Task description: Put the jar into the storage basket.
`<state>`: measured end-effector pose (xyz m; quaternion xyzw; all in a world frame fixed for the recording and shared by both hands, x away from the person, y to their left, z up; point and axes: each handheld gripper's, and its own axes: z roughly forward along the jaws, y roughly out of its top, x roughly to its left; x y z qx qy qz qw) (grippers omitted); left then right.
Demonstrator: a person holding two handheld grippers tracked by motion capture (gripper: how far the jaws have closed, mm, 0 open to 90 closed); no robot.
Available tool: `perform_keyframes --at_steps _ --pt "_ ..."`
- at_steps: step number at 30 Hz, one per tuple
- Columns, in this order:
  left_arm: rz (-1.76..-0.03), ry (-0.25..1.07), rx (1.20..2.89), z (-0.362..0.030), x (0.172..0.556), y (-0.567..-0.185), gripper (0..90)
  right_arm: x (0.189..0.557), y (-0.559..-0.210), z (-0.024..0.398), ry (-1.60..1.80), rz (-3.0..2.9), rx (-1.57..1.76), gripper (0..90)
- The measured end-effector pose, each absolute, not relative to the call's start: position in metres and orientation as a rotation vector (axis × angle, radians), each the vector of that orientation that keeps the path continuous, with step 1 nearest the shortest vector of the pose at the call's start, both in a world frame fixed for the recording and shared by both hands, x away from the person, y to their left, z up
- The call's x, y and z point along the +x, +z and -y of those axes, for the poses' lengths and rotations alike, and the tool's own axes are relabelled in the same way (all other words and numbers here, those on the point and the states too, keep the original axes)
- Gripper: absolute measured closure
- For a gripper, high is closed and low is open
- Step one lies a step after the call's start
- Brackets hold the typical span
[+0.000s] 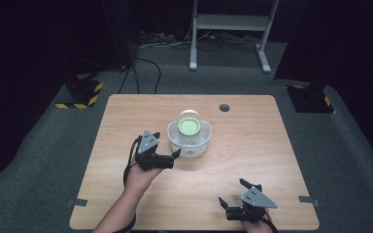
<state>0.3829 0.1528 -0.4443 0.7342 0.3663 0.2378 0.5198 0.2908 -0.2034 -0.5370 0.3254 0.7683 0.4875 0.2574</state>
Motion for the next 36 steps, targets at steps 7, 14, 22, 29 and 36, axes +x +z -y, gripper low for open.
perform_keyframes --at_steps 7,14,22,29,36 --pt "-0.882 0.570 1.751 -0.166 0.367 -0.449 1.8 0.291 -0.537 0.203 1.320 -2.085 0.881 0.8" --pt "-0.893 0.567 1.748 -0.177 0.351 -0.456 1.8 0.290 -0.537 0.203 1.315 -2.085 0.879 0.8" --pt "-0.893 0.574 1.783 -0.184 0.333 -0.478 1.8 0.290 -0.537 0.203 1.313 -2.085 0.878 0.8" --pt "-0.905 0.566 1.835 -0.190 0.319 -0.504 1.7 0.290 -0.537 0.202 1.306 -2.083 0.881 0.8" --pt "-0.941 0.548 1.877 -0.207 0.303 -0.531 1.6 0.290 -0.537 0.201 1.294 -2.085 0.878 0.8"
